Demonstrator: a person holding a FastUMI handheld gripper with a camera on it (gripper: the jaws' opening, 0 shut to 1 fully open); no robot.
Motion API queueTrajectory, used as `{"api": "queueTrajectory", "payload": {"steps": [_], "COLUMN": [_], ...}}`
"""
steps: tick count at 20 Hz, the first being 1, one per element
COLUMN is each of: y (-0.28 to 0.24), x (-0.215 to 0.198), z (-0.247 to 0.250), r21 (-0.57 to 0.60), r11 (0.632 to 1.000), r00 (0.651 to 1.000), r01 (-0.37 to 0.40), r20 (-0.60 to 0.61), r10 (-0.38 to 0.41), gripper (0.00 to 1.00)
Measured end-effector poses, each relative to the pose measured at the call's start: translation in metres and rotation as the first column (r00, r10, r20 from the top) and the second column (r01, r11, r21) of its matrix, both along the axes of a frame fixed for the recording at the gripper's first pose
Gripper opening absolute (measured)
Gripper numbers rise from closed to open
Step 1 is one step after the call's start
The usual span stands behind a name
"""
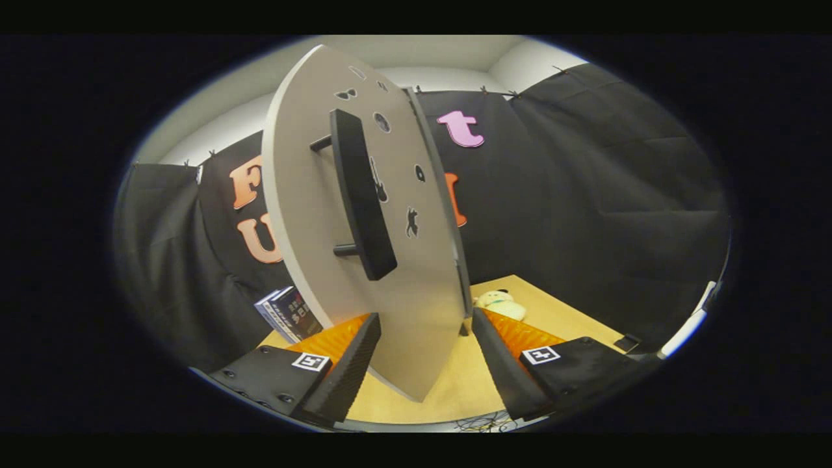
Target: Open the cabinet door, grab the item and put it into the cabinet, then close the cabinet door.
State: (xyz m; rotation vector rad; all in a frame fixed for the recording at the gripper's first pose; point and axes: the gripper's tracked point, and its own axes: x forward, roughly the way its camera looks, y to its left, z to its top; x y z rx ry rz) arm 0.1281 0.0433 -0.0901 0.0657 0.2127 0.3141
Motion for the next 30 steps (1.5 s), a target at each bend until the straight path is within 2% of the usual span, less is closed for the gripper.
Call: {"api": "queueTrajectory", "payload": {"steps": [8, 13, 16, 22, 24, 26, 30], "y": [0.102, 0.139, 0.147, 0.148, 0.137, 0.134, 0.128], "x": [0.058, 0.115, 0.127, 0.135, 0.124, 0.113, 0.086], "z": [-0.025, -0.031, -0.033, -0.038, -0.043, -0.029, 0.021], "r21": [0.025, 0.014, 0.037, 0.054, 0.048, 0.075, 0.032], "r11": [0.996, 0.997, 0.997, 0.999, 0.995, 0.990, 0.992], "r00": [0.996, 0.996, 0.997, 0.999, 0.992, 0.989, 0.993], "r01": [-0.086, -0.079, -0.063, 0.006, 0.083, 0.122, 0.119], "r20": [-0.030, -0.034, -0.040, -0.041, -0.101, -0.097, 0.007], "r10": [0.087, 0.080, 0.065, -0.003, -0.078, -0.114, -0.120], "gripper": [0.93, 0.94, 0.94, 0.94, 0.94, 0.95, 0.95]}}
